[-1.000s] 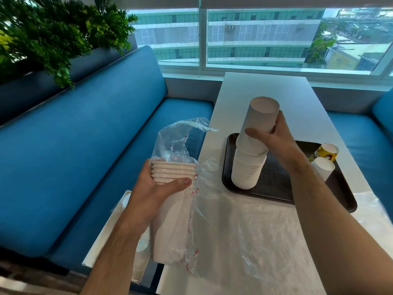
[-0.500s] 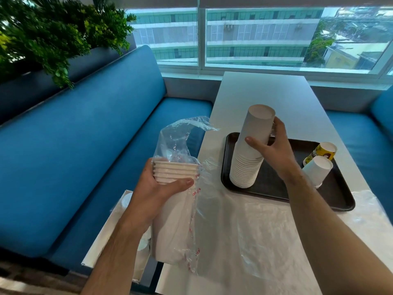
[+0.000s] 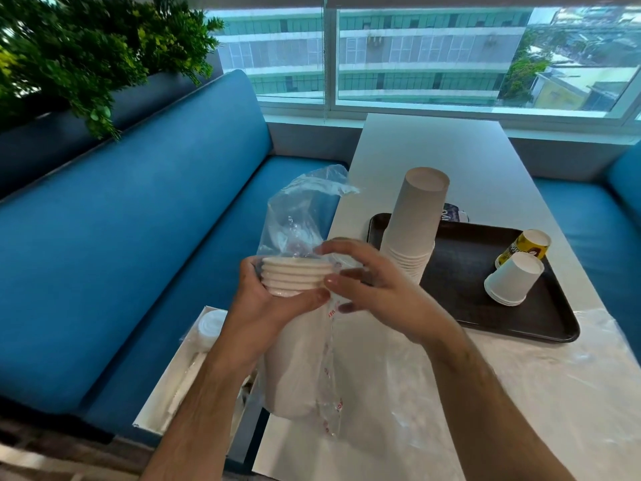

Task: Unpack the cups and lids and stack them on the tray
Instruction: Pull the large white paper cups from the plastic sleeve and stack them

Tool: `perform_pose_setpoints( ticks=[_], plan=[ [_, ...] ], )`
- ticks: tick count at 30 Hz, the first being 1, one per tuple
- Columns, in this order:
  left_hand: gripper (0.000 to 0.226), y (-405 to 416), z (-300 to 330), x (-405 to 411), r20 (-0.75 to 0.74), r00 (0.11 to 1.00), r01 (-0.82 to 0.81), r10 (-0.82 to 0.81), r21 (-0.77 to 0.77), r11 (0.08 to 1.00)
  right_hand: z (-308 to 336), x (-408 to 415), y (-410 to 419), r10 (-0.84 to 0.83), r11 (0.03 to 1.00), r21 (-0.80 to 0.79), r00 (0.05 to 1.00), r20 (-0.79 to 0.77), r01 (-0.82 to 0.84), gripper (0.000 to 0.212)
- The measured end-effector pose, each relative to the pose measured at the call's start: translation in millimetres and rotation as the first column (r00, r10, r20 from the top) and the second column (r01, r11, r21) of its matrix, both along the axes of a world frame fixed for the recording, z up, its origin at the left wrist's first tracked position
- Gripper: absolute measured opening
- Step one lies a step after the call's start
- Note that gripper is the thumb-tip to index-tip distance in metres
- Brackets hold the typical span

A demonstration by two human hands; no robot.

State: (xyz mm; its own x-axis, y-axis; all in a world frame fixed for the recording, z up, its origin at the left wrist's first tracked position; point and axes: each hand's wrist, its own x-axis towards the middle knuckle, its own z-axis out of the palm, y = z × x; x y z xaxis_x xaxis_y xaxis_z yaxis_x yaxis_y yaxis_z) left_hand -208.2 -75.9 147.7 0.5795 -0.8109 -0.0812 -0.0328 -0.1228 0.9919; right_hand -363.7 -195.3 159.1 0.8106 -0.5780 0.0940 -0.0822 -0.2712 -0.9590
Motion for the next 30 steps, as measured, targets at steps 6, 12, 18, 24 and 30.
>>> perform_pose_setpoints(
  ticks=[6,12,18,24,30],
  plan=[
    [0.085,2,4,-1,0.038,0.999,0.018,-0.018,-0.005,1.000,1,11,6,-0.069,0.975,0.219,0.994,0.085,0.049,0.047],
    [0.100,7,4,-2,0.058,0.993,0.105,-0.106,0.030,0.994,1,10,5,-0.089,0.957,0.288,0.988,0.129,0.049,0.048],
    [0.087,7,-2,-6,0.023,0.999,0.037,-0.038,0.057,0.998,-4,14,6,-0.133,0.982,0.144,0.987,0.088,0.120,0.024],
    [0.079,8,-1,-4,0.029,0.999,0.037,-0.038,0.054,0.998,-1,14,6,-0.185,0.983,0.027,0.978,0.096,0.183,0.015],
    [0.082,9,3,-1,0.017,0.999,0.048,-0.049,0.036,0.998,0,17,7,-0.210,0.976,-0.026,0.967,0.144,0.216,0.013]
  ],
)
